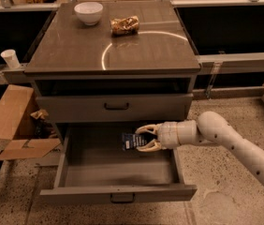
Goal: Pick rxbar blueberry from middle drawer and place on counter
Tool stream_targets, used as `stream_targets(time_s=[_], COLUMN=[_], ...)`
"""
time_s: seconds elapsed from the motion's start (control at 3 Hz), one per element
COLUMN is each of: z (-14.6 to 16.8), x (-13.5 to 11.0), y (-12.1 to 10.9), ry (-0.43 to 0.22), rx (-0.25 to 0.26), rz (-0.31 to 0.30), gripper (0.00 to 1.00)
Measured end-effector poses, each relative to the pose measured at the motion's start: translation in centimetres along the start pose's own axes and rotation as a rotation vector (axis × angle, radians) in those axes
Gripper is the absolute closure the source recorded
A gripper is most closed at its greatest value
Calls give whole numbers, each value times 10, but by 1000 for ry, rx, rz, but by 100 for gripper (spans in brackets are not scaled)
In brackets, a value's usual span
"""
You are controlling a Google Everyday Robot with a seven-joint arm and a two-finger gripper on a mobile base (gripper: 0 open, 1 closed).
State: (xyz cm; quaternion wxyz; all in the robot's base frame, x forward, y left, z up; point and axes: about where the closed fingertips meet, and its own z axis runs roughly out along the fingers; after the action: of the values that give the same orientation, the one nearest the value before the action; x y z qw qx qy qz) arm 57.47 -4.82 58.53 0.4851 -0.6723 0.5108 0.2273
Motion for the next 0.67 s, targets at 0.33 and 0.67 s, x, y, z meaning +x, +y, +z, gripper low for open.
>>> stream_targets(time_s=[0.33,0.67], z=[-41,-83], x=[-59,-119], y=[-34,-62], ry=[-57,-63], rx=[6,26], rz=[-91,-194], gripper=[100,100])
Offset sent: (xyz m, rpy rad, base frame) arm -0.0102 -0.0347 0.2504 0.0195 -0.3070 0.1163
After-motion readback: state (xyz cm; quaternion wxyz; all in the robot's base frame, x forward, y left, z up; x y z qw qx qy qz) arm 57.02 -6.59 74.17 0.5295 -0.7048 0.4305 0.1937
